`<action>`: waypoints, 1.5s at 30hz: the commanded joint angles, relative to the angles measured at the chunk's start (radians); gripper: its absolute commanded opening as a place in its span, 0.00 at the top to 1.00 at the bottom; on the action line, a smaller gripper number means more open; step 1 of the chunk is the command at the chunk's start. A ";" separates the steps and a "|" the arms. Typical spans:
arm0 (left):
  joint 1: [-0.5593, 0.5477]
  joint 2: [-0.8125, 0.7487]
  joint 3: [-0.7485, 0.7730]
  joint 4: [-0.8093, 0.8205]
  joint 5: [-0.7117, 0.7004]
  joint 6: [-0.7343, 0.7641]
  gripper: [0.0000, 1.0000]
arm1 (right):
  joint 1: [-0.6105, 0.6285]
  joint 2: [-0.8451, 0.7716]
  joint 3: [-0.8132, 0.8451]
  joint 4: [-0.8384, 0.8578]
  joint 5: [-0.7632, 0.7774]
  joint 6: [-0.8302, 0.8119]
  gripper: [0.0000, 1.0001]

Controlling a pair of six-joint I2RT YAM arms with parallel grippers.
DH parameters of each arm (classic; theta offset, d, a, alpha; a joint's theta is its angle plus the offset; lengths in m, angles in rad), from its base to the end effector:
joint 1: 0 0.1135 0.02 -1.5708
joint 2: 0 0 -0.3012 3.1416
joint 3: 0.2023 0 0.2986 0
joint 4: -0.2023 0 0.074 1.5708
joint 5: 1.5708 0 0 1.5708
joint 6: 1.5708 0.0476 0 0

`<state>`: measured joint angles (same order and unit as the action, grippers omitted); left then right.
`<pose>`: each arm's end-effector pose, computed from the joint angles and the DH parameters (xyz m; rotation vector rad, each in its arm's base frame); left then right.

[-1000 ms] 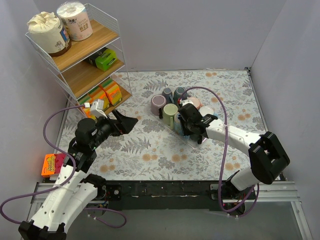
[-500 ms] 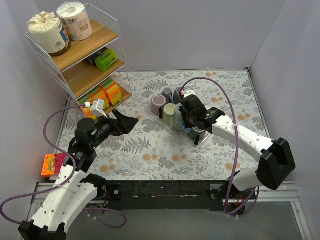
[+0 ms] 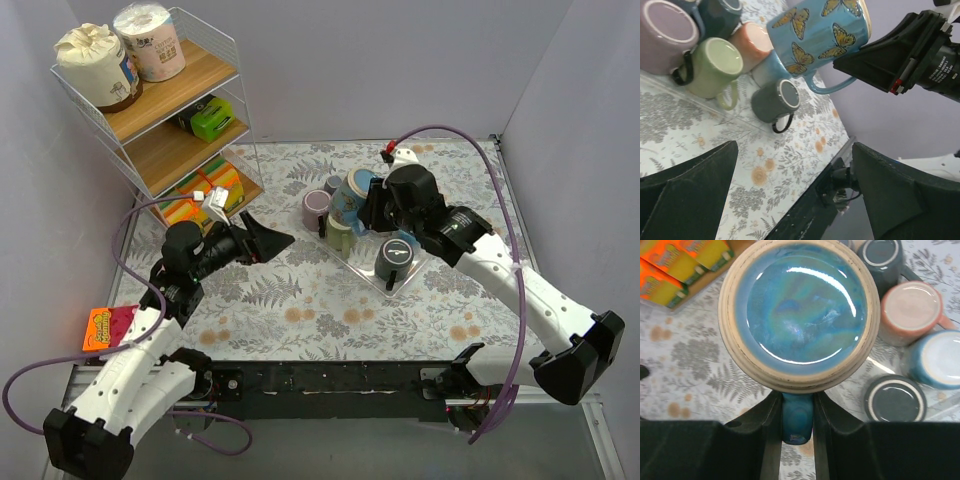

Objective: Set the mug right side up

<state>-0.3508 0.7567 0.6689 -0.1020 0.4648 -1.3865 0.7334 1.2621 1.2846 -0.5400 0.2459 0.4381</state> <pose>0.1918 -0.0929 0.3324 -0.6590 1.9576 -1.5885 0.2485 0.2083 0.4076 -0.1596 2.0978 0.4584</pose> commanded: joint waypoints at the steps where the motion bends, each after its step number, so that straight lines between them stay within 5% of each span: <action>1: -0.004 0.046 0.046 0.174 0.161 -0.103 0.02 | -0.005 -0.061 0.071 0.256 -0.095 0.138 0.99; 14: -0.008 0.205 -0.008 0.651 0.250 -0.451 0.02 | -0.009 -0.010 -0.070 0.723 -0.371 0.476 0.99; 25: -0.030 0.227 -0.045 0.677 0.092 -0.485 0.08 | -0.015 -0.003 -0.195 0.982 -0.448 0.668 0.99; 34: -0.045 0.072 -0.049 0.409 -0.115 -0.364 0.02 | -0.015 0.003 -0.140 0.959 -0.424 0.604 0.99; 45: -0.053 0.182 -0.088 0.608 0.011 -0.451 0.05 | -0.014 0.036 -0.191 1.137 -0.504 0.706 0.99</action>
<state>-0.3973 0.9272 0.5877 0.4461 0.4496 -1.8229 0.7174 1.3163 1.0576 0.2951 -0.2123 1.0843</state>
